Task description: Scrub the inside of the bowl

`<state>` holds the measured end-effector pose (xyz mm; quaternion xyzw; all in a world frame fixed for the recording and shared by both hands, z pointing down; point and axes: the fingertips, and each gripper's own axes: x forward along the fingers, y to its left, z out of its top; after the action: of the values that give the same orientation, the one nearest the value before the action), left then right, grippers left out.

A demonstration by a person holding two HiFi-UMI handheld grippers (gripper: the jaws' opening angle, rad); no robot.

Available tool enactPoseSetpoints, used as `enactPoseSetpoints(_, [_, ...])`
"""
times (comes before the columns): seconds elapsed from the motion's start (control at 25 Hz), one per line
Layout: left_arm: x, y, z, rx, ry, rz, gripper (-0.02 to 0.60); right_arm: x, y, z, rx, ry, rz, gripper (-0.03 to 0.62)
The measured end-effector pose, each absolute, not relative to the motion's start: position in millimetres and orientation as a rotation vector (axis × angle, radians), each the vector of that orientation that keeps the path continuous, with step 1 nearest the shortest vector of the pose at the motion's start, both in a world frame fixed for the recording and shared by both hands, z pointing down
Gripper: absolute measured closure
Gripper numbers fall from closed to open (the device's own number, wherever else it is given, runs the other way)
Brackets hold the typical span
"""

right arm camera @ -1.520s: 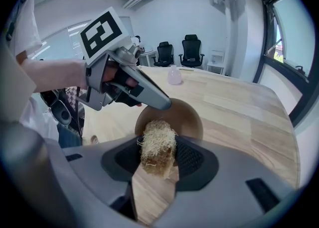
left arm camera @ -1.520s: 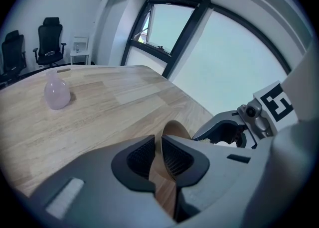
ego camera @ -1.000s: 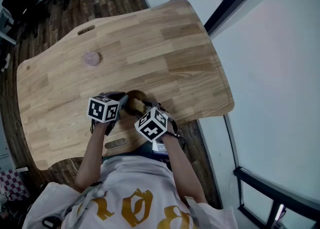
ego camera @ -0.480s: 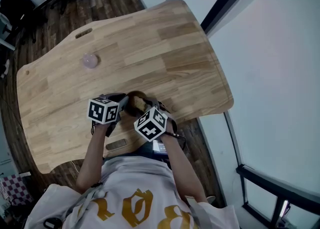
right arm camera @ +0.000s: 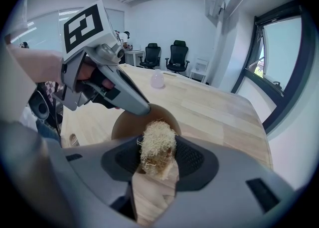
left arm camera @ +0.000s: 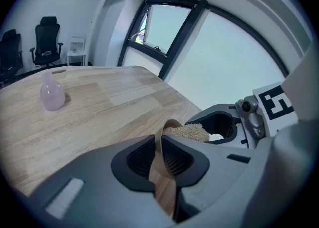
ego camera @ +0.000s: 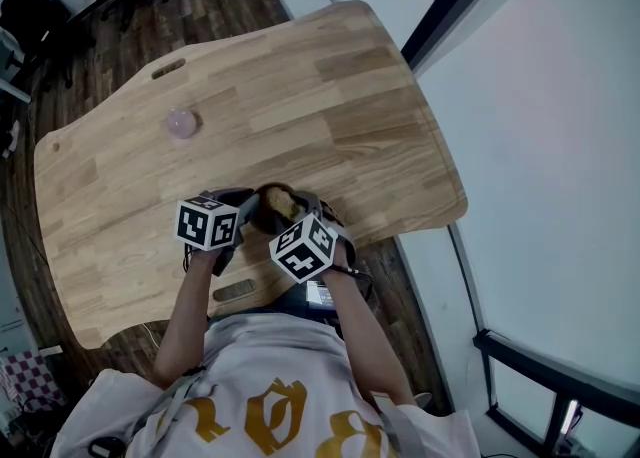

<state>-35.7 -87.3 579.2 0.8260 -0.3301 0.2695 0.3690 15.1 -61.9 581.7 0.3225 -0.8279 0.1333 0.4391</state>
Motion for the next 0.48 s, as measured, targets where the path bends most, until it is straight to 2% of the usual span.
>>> enactPoseSetpoints(0.48, [-28.6,-86.8,578.2,2.119,-0.822,0.654,0.538,18.8,-62.2,580.7,0.809,-2.069,0.323,0.411])
